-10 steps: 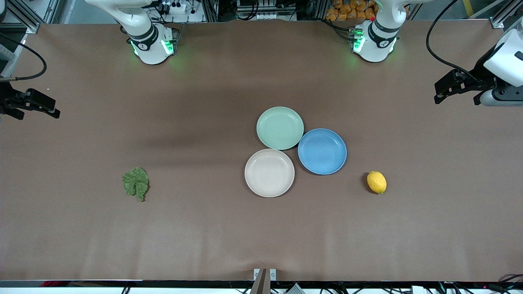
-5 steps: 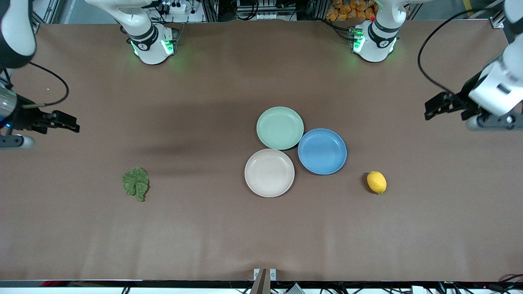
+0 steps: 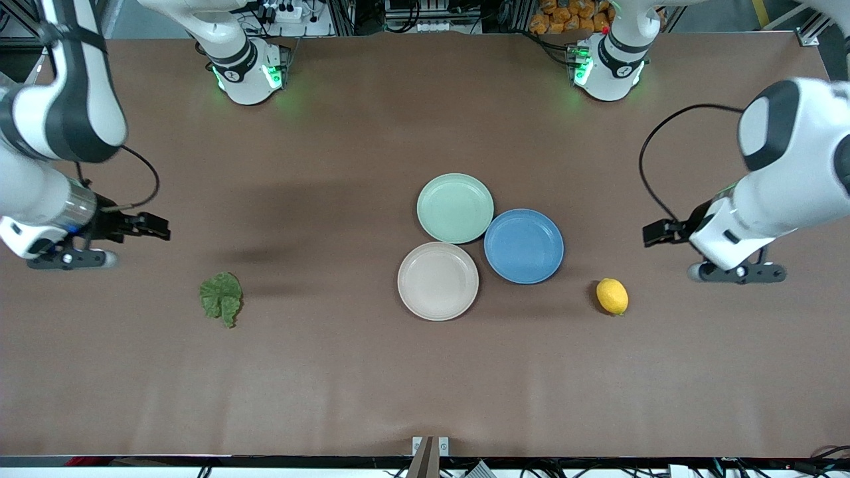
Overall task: Place lemon and lettuce in plates
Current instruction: 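Move the right gripper toward the lettuce while the left gripper approaches the lemon, then lower both grippers and close the right on lettuce, left on lemon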
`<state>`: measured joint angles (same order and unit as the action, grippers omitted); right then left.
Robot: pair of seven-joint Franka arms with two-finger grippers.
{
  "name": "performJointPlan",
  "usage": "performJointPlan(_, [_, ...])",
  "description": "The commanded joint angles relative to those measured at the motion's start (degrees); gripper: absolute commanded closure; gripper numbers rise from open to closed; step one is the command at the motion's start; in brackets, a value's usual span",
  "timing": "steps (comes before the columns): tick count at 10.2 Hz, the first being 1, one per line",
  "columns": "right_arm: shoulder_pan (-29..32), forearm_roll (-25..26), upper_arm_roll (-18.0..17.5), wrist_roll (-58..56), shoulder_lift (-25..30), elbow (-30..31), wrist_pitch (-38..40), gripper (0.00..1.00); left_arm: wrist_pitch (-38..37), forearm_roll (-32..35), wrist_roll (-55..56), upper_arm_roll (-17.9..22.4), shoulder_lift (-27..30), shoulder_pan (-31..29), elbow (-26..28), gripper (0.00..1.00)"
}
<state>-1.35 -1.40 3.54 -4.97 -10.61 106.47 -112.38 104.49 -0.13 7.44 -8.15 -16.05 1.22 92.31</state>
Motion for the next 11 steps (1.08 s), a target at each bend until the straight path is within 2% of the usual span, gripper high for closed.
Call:
performJointPlan(1, [-0.84, -0.10, -0.11, -0.04, -3.79, 4.07, -9.39, 0.00, 7.10, -0.48, 2.40, 0.07, -0.12, 0.28, 5.49, 0.00])
performJointPlan(3, [-0.85, -0.18, -0.11, 0.05, -9.14, 4.44, -16.17, 0.01, 9.93, 0.83, 5.99, 0.16, -3.62, 0.72, 6.21, 0.00])
performJointPlan(5, [-0.93, -0.18, -0.20, 0.05, -14.06, 4.71, -23.47, 0.08, 13.00, 2.07, 8.38, 0.07, -7.66, 0.89, 6.13, 0.00])
performJointPlan(6, [-0.85, -1.66, -0.28, 0.13, -16.44, 4.53, -26.46, 0.14, 14.76, 2.07, 8.73, 0.07, -9.25, 0.81, 6.13, 0.00])
performJointPlan(7, [-0.85, -4.29, -0.29, 0.05, -18.55, 4.36, -29.19, 0.14, 15.82, 2.07, 9.00, 0.15, -10.57, 0.72, 6.30, 0.00])
performJointPlan(11, [-0.85, -6.78, -0.90, 0.13, -22.96, 3.48, -34.13, 0.16, 20.48, 7.94, 12.50, 0.33, -17.08, 0.89, 6.13, 0.00])
